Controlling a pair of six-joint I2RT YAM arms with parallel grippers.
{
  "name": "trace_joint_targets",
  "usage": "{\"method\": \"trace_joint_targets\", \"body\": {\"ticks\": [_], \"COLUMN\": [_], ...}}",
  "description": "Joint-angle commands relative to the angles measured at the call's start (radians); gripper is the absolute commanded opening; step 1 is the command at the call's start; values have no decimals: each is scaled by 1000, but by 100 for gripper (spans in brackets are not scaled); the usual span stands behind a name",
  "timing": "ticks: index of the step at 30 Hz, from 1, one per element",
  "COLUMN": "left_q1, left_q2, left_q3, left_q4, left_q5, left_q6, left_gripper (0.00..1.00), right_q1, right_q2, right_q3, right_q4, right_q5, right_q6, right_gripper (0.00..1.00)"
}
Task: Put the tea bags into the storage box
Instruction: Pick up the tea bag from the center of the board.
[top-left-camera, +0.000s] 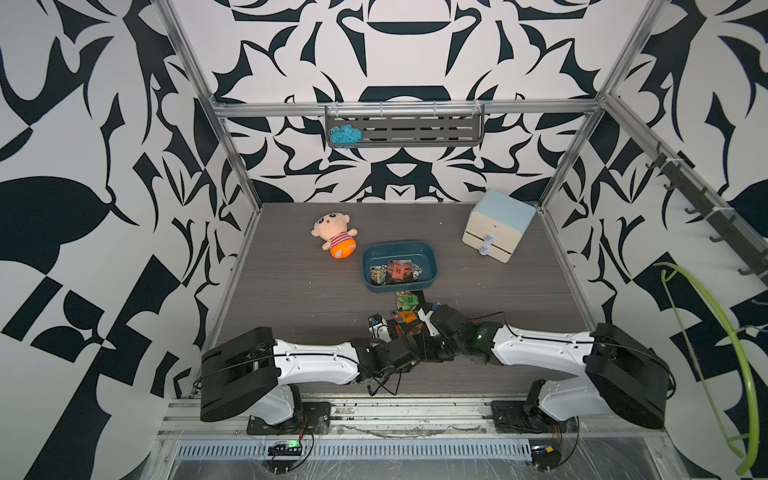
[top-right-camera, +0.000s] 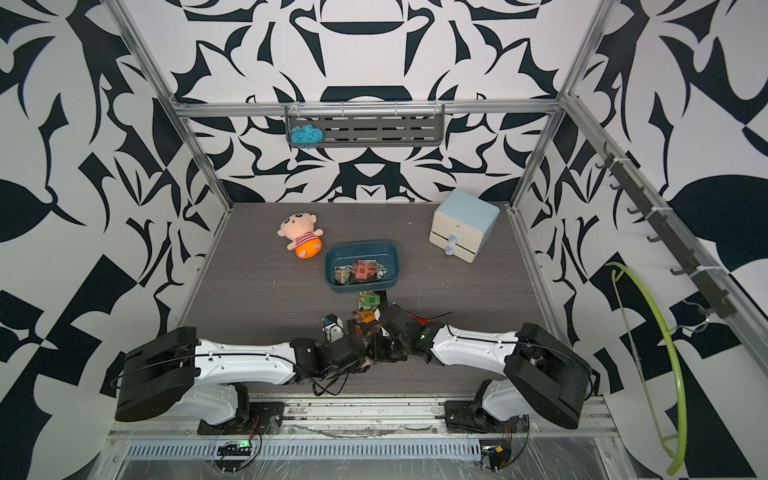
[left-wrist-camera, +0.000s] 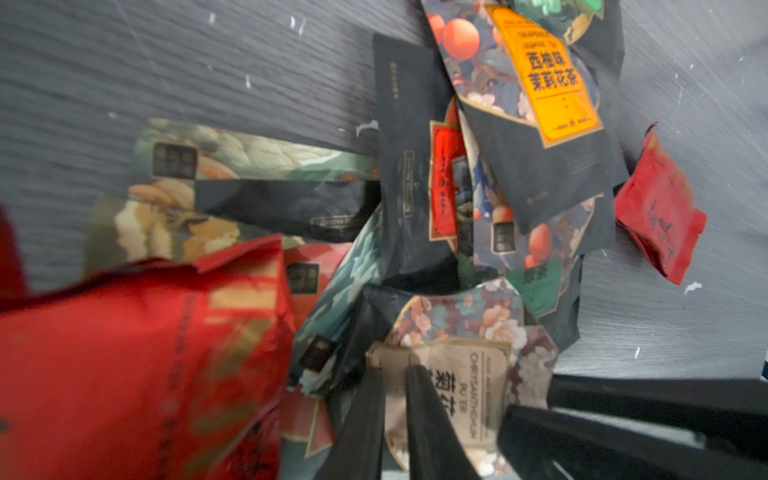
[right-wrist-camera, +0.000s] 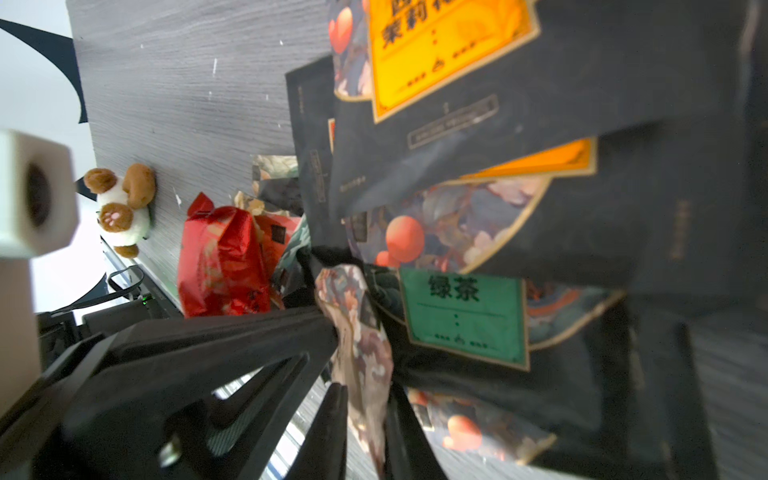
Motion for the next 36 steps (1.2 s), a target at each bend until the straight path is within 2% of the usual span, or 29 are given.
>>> {"method": "trace_joint_targets", "body": {"ticks": [1, 8, 12, 19, 23, 25, 32, 36], "left_q1": [5, 5, 5, 5, 5, 5, 13, 28], "left_q2": [-2, -43, -90, -151, -164, -216, -327, -411], "left_q3": [-12, -12, 5, 58, 78, 82, 49, 1], "left_q4": [-30, -29, -46, -108, -155, -188, -281, -303], "left_q5": [-1, -6, -13, -46, -72, -90, -165, -189], "left_q6": [5, 22, 49, 92, 104, 105, 94, 84], "left_gripper": [16, 16, 17, 28, 29, 29, 31, 31], "right_q1": [6, 7, 6, 6, 6, 6, 0, -3], "right_q2": [15, -12, -82, -263, -370, -434, -646, -714], "right_q3": [44, 50, 37, 16, 10, 18, 104, 214], "right_q4": [54, 9, -94, -302, -425, -510, -781, -877], "right_q5": [-18, -8, 39, 104, 156, 191, 370, 546], "right_q6": [10, -3, -21, -32, -36, -47, -71, -94], "right_gripper": [21, 0, 0, 0, 0, 0, 0, 0]}}
